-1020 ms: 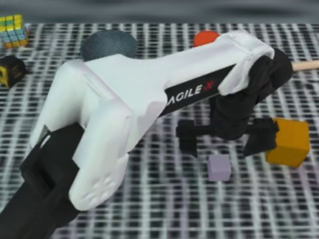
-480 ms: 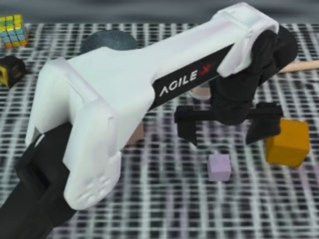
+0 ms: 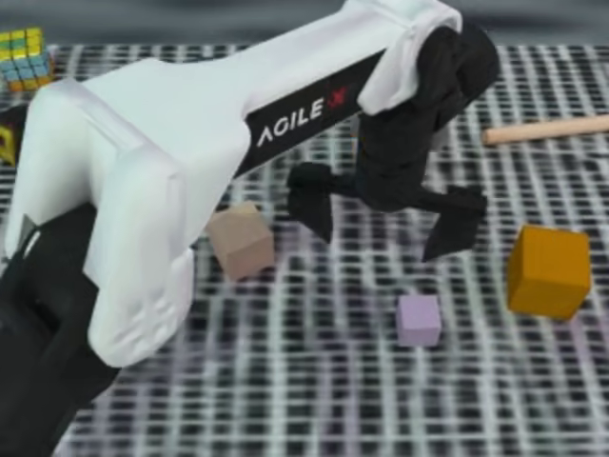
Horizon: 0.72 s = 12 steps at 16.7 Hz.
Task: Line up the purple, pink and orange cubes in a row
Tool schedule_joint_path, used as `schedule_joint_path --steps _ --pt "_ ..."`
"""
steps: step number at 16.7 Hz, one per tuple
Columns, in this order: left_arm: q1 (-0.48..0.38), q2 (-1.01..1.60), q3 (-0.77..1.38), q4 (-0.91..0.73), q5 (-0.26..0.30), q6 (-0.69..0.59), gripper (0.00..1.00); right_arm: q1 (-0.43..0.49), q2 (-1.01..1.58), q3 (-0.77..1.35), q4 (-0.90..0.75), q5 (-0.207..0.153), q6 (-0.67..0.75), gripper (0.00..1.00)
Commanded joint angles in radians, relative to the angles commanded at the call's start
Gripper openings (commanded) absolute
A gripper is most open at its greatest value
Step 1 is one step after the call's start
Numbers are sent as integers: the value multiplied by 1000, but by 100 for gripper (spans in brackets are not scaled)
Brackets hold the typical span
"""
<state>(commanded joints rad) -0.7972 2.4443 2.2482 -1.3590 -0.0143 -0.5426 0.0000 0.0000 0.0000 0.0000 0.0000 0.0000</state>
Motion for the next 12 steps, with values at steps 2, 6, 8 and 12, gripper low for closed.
schedule_joint_path --steps 2,6,8,12 --pt "50 -18 -46 14 5 191 100 0 0 0 0 0 0 100" --pt "160 -63 -153 45 14 624 100 0 0 0 0 0 0 100" --pt "212 -88 -204 64 17 816 100 0 0 0 0 0 0 100" --pt "296 -140 -281 103 19 1076 100 0 0 0 0 0 0 100"
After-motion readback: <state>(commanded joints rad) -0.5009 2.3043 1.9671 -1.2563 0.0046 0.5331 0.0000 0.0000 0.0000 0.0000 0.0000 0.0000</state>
